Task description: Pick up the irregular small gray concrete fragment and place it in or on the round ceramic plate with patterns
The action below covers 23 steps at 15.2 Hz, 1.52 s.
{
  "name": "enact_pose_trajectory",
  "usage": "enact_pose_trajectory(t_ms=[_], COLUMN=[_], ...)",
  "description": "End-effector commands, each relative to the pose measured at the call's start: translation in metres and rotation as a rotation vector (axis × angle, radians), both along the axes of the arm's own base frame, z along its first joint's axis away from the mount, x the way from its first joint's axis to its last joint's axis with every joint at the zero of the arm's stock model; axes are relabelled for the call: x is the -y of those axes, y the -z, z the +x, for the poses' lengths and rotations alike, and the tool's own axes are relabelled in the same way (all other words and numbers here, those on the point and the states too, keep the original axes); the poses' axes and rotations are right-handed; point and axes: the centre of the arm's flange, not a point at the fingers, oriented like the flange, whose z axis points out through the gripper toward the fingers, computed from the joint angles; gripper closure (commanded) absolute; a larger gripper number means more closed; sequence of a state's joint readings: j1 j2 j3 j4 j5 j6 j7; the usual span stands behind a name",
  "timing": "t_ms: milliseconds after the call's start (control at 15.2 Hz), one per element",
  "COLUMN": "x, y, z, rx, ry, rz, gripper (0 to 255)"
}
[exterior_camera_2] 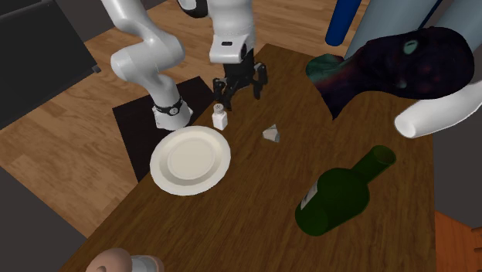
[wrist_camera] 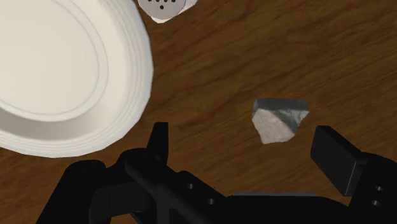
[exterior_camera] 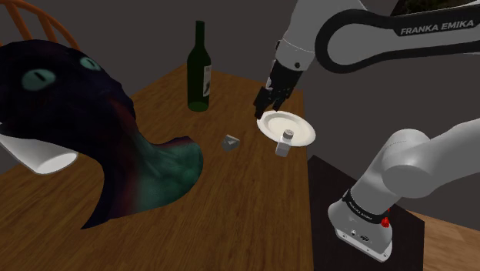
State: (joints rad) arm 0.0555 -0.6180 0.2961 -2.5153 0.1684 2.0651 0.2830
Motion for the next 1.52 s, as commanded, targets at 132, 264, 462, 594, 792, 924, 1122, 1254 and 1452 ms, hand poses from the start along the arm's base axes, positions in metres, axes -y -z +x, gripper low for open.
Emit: enact_pose_trajectory(t_ms=[132, 264, 462, 594, 792, 924, 1122, 1254, 1452], x=[-0.033, -0.049, -0.073, -0.076, -0.077, -0.077, -0.078, -0.078, -0.078], y=[0.036, 0.054, 0.081, 0.089, 0.105, 0.115, 0.123, 0.123, 0.123], z=[0.019, 0.028, 0.042, 0.045, 0.049, 0.051, 0.052, 0.052, 0.052], rx=[0.026, 0.037, 0.054, 0.057, 0.057, 0.057, 0.056, 0.057, 0.057], ry=[-0.005, -0.008, -0.012, -0.013, -0.013, -0.013, -0.013, -0.013, -0.013], rz=[0.004, 0.005, 0.006, 0.006, 0.006, 0.006, 0.006, 0.006, 0.006], gripper=[0, 0, 0, 0, 0, 0, 0, 0, 0])
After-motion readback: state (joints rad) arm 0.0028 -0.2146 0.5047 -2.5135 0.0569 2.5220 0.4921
